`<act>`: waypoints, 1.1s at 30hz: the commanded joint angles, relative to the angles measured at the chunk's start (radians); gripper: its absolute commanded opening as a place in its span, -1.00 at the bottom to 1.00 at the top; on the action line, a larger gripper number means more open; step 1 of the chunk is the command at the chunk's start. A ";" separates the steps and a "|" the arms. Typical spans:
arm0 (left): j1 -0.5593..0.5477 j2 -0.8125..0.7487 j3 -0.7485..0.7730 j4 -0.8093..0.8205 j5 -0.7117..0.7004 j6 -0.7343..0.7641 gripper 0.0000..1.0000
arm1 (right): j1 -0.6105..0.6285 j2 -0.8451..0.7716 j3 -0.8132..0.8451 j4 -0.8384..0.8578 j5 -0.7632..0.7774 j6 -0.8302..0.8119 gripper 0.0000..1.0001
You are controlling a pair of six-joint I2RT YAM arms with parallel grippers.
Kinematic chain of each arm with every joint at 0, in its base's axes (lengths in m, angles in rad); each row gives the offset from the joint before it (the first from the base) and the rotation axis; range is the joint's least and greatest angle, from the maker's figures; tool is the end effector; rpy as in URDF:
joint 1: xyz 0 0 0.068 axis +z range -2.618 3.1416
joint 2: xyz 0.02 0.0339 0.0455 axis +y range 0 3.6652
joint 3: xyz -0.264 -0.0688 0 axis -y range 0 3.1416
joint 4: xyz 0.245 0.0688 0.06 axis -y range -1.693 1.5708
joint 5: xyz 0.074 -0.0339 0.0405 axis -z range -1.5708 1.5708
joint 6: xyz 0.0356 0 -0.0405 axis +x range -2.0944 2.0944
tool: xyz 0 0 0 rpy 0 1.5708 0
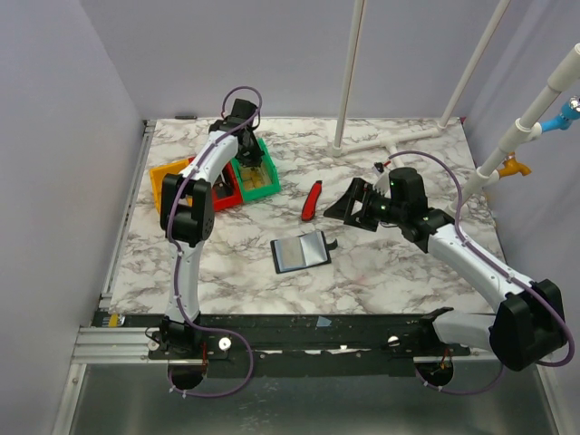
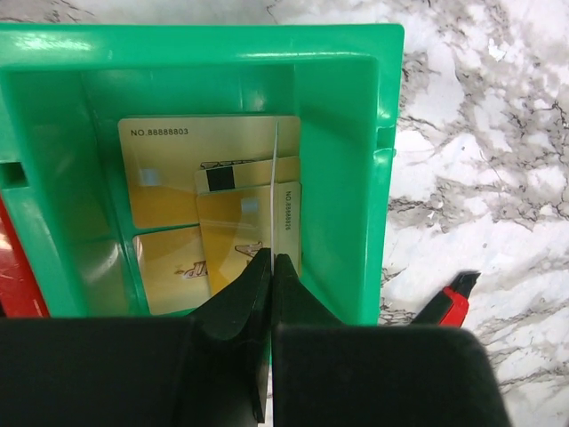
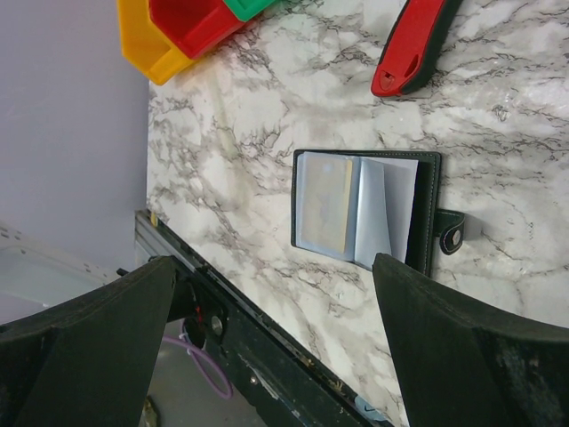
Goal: Take the credit cards out of the card holder
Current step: Place the credit card in the storage box.
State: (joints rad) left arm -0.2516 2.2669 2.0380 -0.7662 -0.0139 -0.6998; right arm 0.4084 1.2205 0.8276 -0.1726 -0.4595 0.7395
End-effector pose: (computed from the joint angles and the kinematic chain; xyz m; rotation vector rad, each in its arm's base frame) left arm 0.4855 -0.1243 0.2270 -0.5838 2.5370 -0.3369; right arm 0.2398 0.1210 0.2663 0.0866 2.2986 1.1291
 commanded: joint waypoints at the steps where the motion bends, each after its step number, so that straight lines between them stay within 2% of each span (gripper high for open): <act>1: 0.002 0.017 0.018 0.005 0.047 0.003 -0.94 | -0.005 -0.019 0.013 -0.022 0.022 -0.016 0.92; 13: 0.005 -0.004 0.014 0.010 0.058 0.021 -0.61 | -0.006 -0.010 0.008 -0.012 0.018 -0.015 0.92; 21: 0.006 -0.071 0.006 0.005 0.042 0.039 -0.32 | -0.005 -0.006 0.004 -0.003 0.016 -0.012 0.93; 25: 0.006 -0.112 -0.004 0.004 0.022 0.055 0.01 | -0.005 -0.003 0.003 -0.001 0.016 -0.014 0.93; 29: 0.005 -0.157 -0.014 0.005 0.022 0.066 0.43 | -0.005 -0.001 0.000 0.003 0.016 -0.015 0.93; 33: 0.003 -0.213 -0.032 0.009 0.022 0.072 0.73 | -0.004 0.003 0.001 0.002 0.022 -0.020 0.96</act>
State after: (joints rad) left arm -0.2504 2.1498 2.0281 -0.7650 0.0200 -0.6510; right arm 0.4084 1.2182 0.8276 -0.1734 -0.4580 0.7391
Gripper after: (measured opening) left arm 0.780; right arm 0.970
